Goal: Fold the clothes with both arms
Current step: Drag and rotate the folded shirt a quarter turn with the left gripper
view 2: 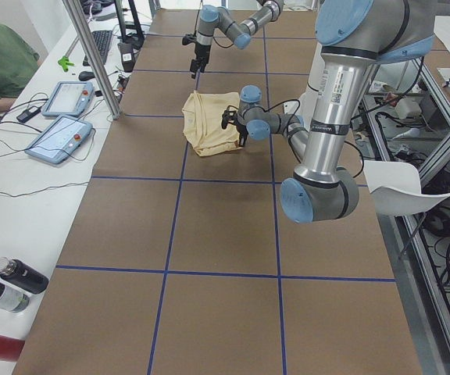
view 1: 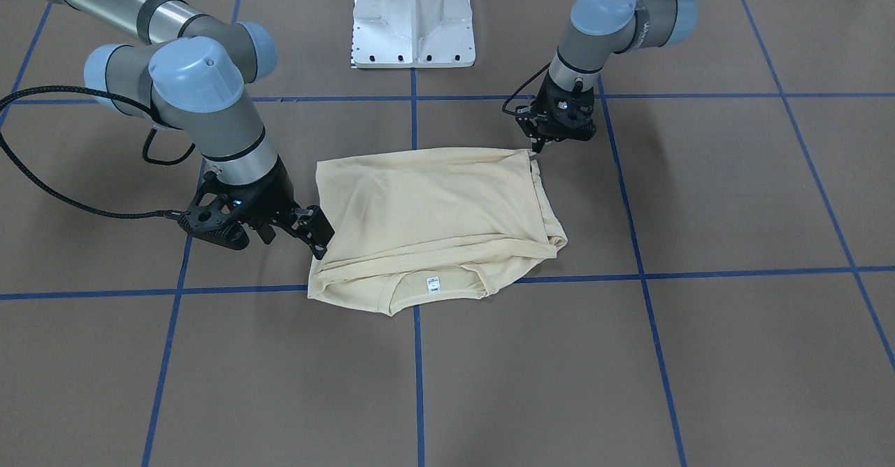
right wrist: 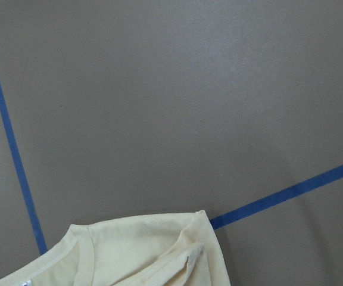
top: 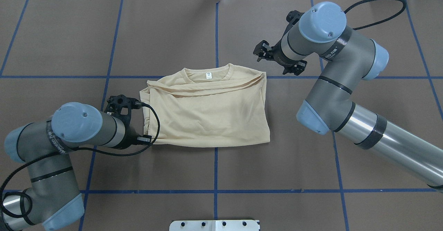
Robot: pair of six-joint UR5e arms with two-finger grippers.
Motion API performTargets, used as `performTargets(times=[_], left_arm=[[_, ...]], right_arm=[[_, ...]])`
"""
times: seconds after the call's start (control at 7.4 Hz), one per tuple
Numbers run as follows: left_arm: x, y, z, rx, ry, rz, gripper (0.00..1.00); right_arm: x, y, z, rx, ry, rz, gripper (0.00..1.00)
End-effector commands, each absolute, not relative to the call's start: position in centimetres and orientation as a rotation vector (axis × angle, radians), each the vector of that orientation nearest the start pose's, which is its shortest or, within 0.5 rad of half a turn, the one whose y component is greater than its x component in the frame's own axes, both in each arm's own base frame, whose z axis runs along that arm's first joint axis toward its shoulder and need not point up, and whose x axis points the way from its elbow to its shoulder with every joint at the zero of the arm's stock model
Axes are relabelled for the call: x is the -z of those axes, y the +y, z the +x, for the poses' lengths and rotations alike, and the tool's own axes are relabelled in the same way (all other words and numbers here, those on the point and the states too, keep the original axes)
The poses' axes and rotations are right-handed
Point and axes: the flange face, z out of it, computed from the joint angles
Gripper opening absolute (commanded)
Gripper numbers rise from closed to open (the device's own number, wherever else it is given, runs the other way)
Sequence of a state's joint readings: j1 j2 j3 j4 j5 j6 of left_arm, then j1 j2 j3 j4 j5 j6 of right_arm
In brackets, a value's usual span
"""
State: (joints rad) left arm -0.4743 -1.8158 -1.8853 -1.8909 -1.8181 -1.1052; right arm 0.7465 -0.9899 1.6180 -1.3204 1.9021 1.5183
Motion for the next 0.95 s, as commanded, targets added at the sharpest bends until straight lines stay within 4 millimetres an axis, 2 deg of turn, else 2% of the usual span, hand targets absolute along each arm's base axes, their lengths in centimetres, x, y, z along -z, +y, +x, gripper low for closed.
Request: performTargets(times=[0.0,0.14,0.27,0.41,0.68,0.81], left_arm=[[-38.9,-41.6,42.7,-0.127,0.781,0.278,0.00],[-40.9,-45.3,41.3,-0.142,0.716,0.318,0.00],[-40.6,-51.5,41.3,-0.129,0.655,0.380,0.00],[-40.5,-57.5,42.6,-0.106,0.609,0.386,0.00],[-37.0,-66.9,45.1,-0.092,0.569,0.410,0.00],[-34.9,-70.4,46.6,-0.080,0.575,0.425,0.00]], right_arm=[[-27.1,-53.9,-43.8,-0.495,-0.931,0.051,1.00],[-27.0,-53.9,-43.9,-0.494,-0.932,0.053,1.00],[-27.0,-53.8,-44.2,-0.492,-0.928,0.056,1.00],[-26.9,-53.7,-44.2,-0.489,-0.931,0.059,1.00],[-26.9,-53.6,-44.3,-0.486,-0.929,0.058,1.00],[-26.9,-53.6,-44.3,-0.486,-0.930,0.059,1.00]])
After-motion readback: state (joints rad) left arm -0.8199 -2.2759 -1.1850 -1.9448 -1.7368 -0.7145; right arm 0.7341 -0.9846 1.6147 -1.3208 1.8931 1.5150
